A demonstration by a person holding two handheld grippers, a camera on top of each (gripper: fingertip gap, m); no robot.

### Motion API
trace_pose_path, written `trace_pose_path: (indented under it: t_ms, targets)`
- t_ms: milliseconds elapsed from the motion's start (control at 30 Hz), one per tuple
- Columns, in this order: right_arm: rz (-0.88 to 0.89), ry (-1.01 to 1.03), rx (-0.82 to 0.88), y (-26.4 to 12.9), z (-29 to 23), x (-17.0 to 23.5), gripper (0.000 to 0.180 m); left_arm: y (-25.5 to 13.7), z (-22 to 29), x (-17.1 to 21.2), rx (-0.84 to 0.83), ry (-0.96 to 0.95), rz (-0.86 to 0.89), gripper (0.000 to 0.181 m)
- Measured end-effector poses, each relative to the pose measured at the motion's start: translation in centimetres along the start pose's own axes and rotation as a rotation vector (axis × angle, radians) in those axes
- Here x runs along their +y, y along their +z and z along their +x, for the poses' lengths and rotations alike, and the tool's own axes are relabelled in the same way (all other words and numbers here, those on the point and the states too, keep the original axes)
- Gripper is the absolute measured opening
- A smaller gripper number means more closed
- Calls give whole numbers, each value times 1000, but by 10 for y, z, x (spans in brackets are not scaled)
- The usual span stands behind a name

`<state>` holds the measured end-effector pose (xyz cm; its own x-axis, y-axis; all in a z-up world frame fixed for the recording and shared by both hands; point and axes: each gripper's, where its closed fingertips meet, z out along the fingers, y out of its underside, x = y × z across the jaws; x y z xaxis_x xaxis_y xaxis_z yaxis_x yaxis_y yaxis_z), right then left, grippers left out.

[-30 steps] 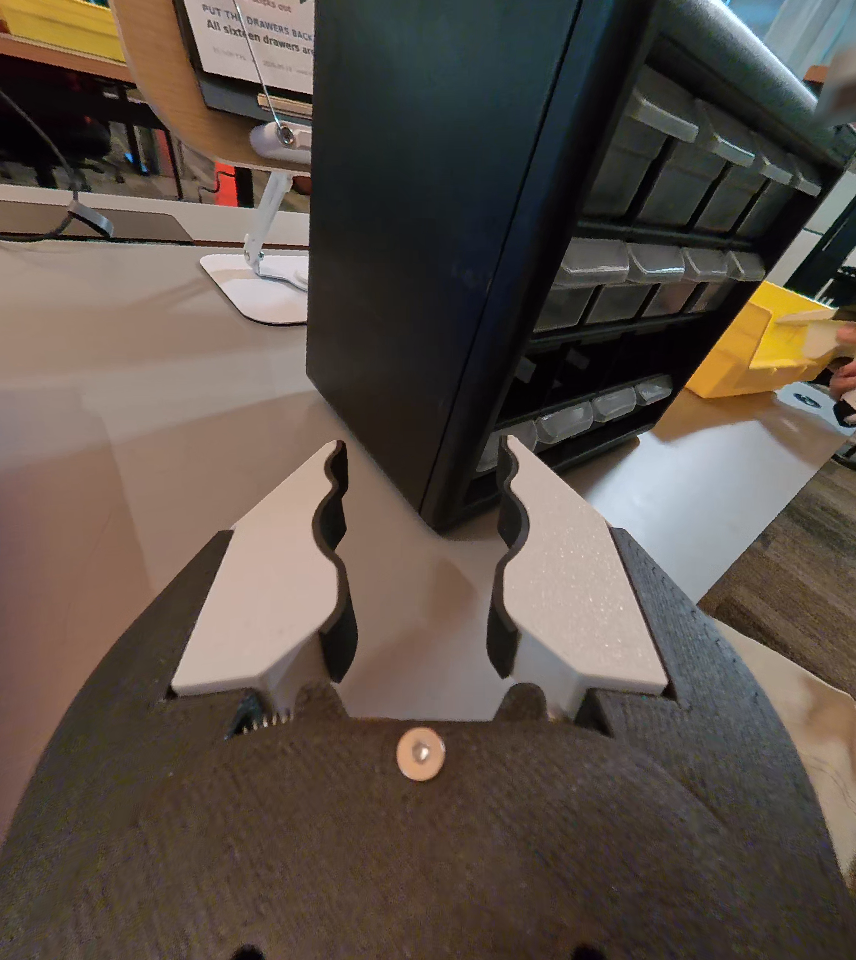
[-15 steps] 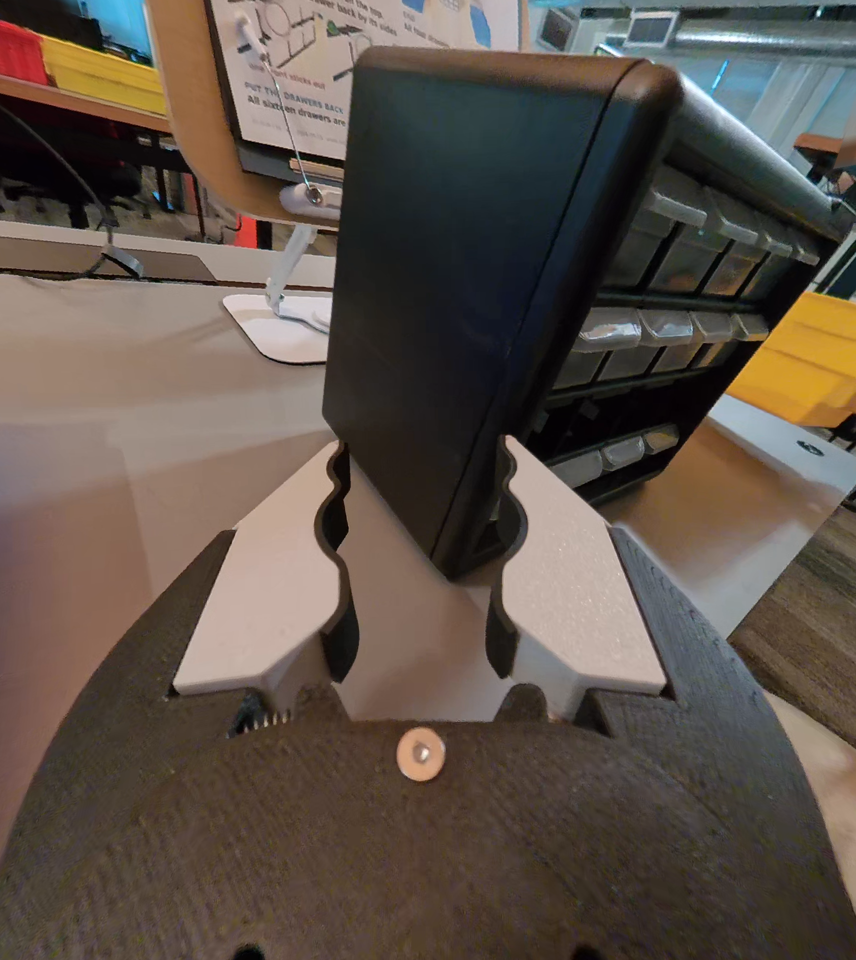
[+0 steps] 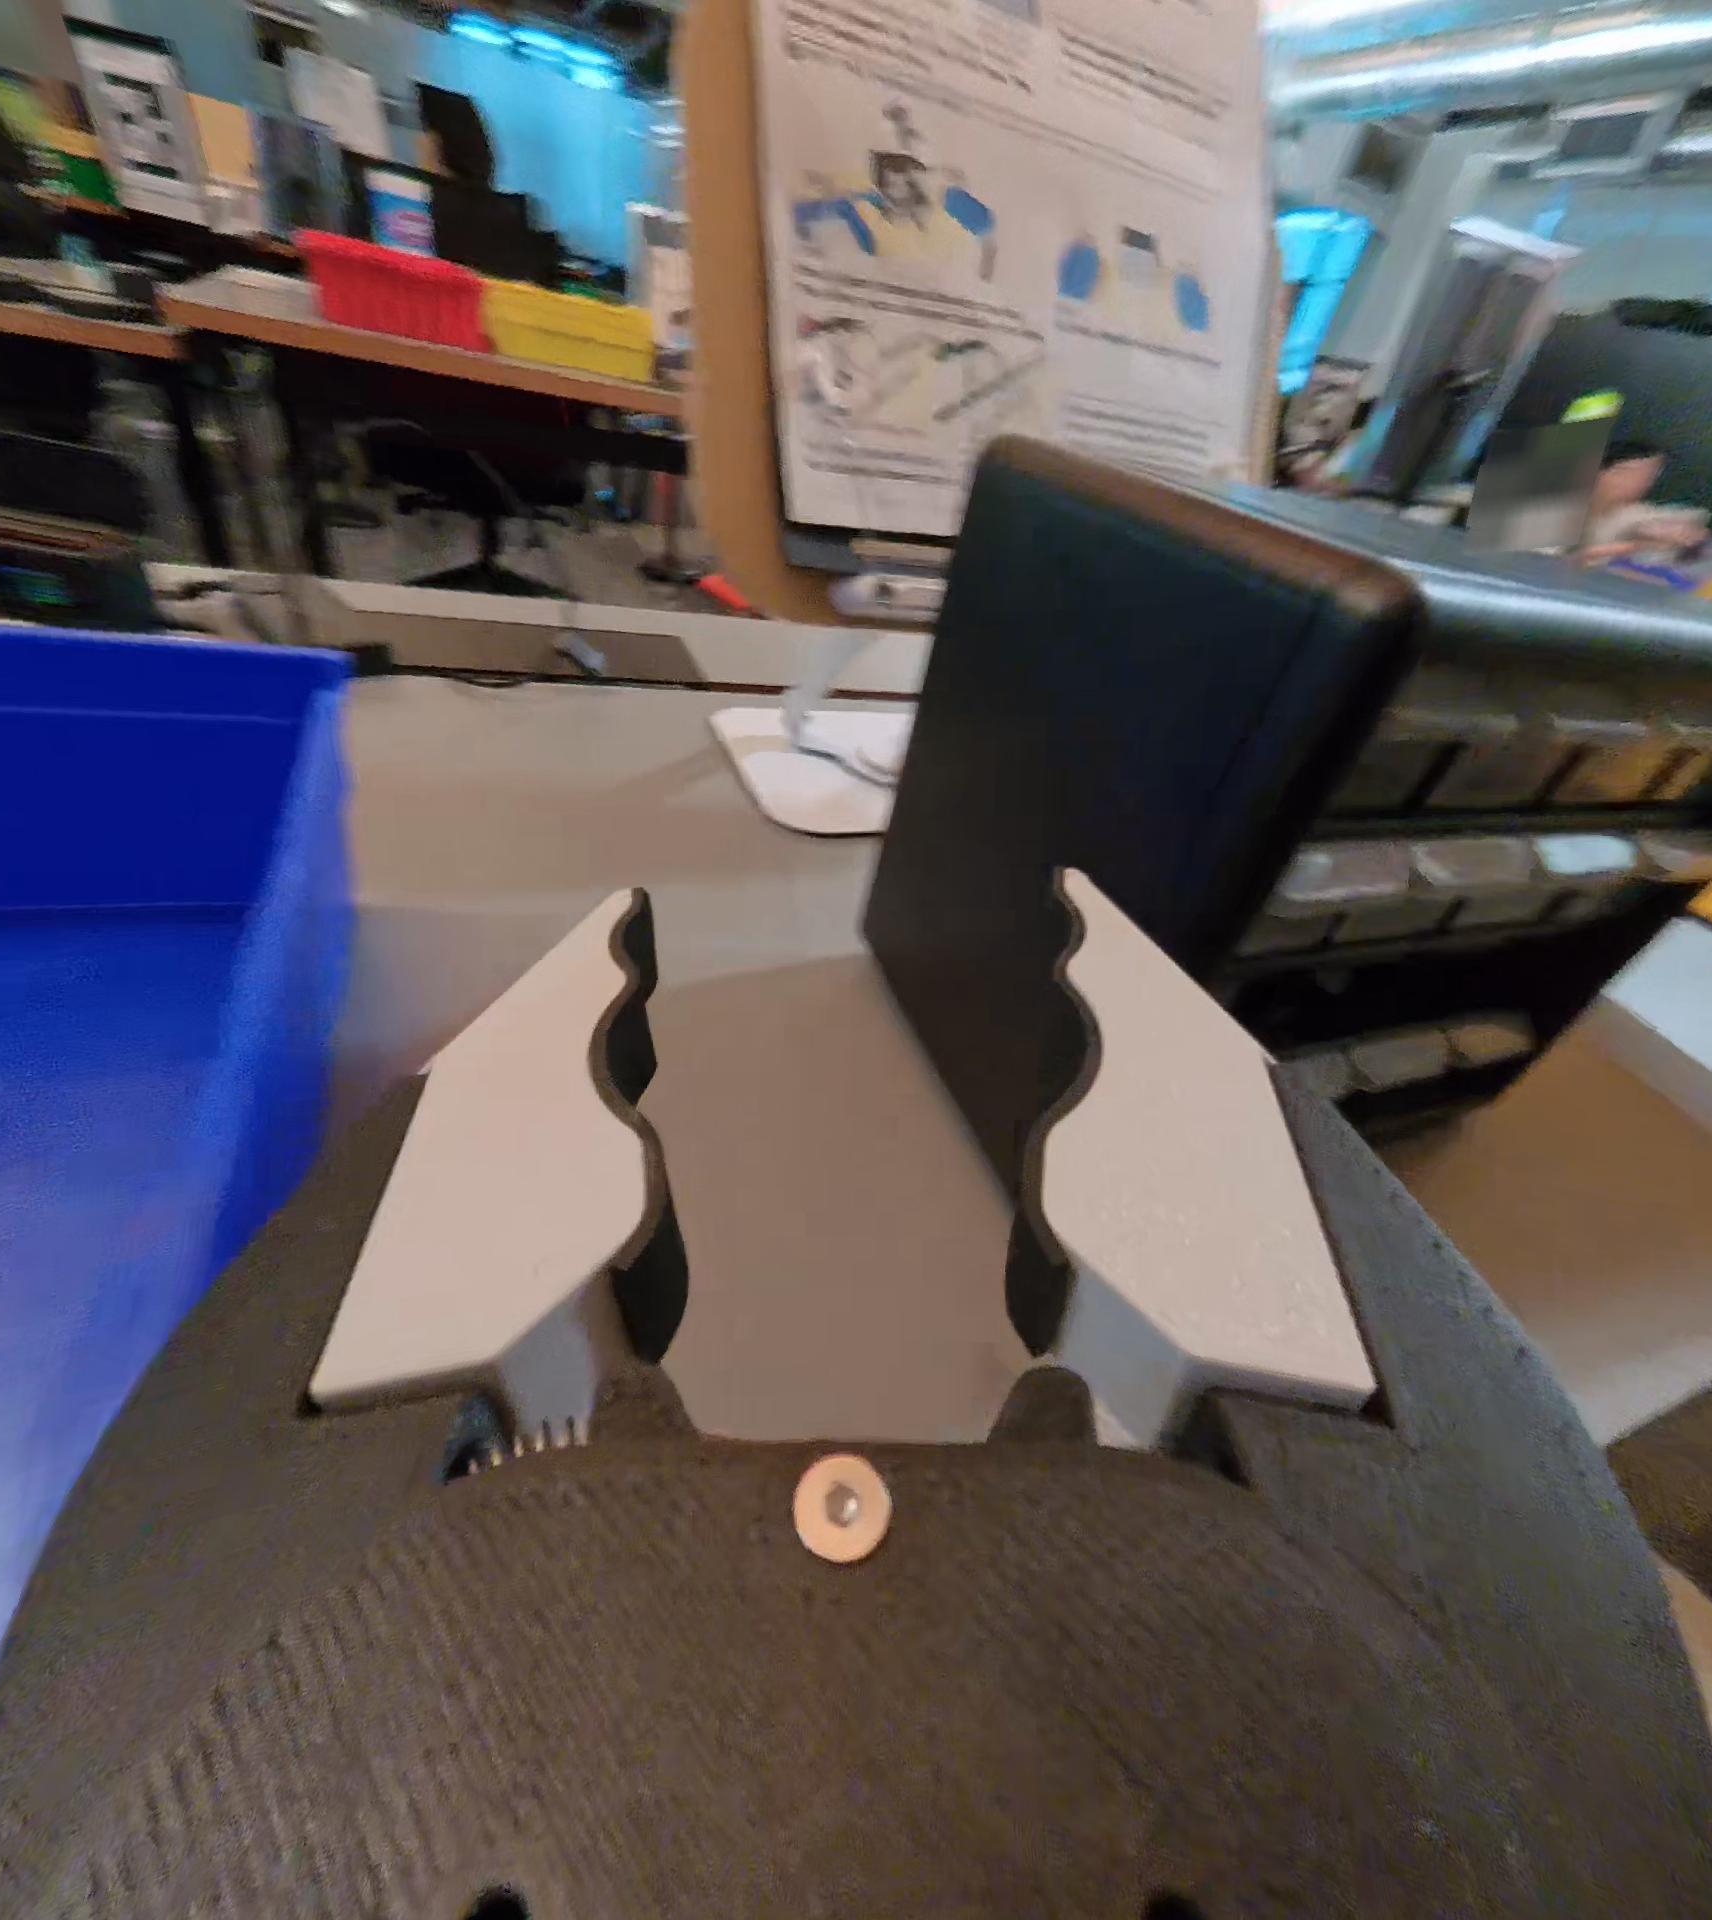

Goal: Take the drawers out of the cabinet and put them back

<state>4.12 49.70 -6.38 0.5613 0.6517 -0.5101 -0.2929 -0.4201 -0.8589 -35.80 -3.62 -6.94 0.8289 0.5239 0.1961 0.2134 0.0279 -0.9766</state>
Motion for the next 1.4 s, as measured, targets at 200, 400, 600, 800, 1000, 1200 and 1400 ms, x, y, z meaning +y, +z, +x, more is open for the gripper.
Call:
trace_pose_path:
  t_ms: [200,400,600,800,1000,1200,1400]
  targets:
    - [49,51,20,-7,4,-13,4,-42,-91,9,-446,295,-345,105]
    - [72,48,-7,-18,-20,-36,4,-39,-134,77,-519,245,-482,71]
    - [-2,57,-120,-31,-80,-71,4,-34,-129,74,-484,423,-510,4]
    - [-44,-86,-344,-42,-190,-123,3,-38,-132,39,-518,433,-490,4]
    - [-152,-141,-615,-47,-331,-93,3,-68,-142,-26,-580,423,-395,5]
    - [-290,-39,-858,-41,-485,22,3,-144,-160,-100,-669,361,-270,5]
    - [-344,70,-894,-31,-598,139,3,-229,-185,-123,-837,382,-297,4]
